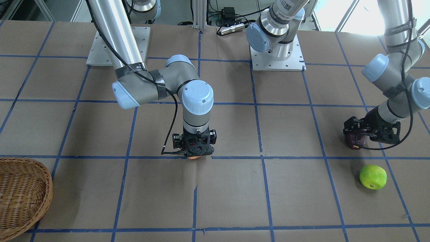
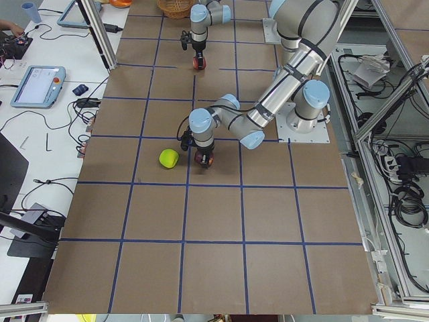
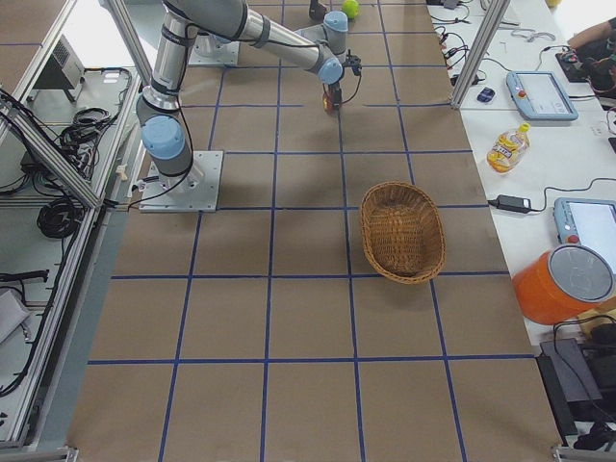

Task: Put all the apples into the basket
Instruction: 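Carry red apple to basket with right while left brings dark apple center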

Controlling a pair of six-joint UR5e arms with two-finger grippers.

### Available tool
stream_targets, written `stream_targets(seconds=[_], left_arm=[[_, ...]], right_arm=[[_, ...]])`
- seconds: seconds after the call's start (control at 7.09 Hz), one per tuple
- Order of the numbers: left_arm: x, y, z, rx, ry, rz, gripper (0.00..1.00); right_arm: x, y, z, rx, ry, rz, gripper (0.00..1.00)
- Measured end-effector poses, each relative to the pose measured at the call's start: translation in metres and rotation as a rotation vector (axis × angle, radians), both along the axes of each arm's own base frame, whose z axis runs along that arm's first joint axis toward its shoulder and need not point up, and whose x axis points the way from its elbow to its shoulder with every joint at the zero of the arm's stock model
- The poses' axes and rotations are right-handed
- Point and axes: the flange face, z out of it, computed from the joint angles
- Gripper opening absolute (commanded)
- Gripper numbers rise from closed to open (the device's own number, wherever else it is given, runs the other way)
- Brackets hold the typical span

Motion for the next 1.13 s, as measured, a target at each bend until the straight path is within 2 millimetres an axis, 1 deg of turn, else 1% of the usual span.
stream_targets(seconds=[0.14, 0.28, 0.42, 0.56, 0.71, 0.85, 0.99, 1.13], left_arm=[[-0.008, -0.005, 0.015, -0.001, -0.011, 0.01, 0.0], [-0.027, -0.014, 0.038, 0.025, -0.003, 0.026, 0.0], [-0.065, -0.026, 0.066, 0.072, 0.017, 0.038, 0.0], [-0.119, -0.04, 0.091, 0.099, 0.018, 0.046, 0.0], [-0.185, -0.052, 0.102, 0.103, 0.023, 0.052, 0.0], [-0.256, -0.058, 0.103, 0.098, 0.045, 0.086, 0.0], [-0.325, -0.059, 0.102, 0.071, 0.059, 0.137, 0.0], [-0.397, -0.055, 0.099, 0.025, 0.084, 0.189, 0.0]], right_arm=[[-0.01, -0.004, 0.024, -0.032, -0.008, -0.013, 0.28], [-0.042, -0.02, 0.057, -0.077, -0.013, -0.063, 0.28], [-0.11, -0.057, 0.091, -0.129, -0.004, -0.141, 0.28], [-0.204, -0.092, 0.117, -0.146, 0.009, -0.191, 0.28], [-0.301, -0.111, 0.129, -0.088, 0.006, -0.236, 0.15], [-0.388, -0.122, 0.137, 0.005, -0.005, -0.267, 0.15], [-0.455, -0.139, 0.14, 0.054, -0.018, -0.254, 0.15], [-0.513, -0.159, 0.132, 0.071, -0.071, -0.194, 0.09]])
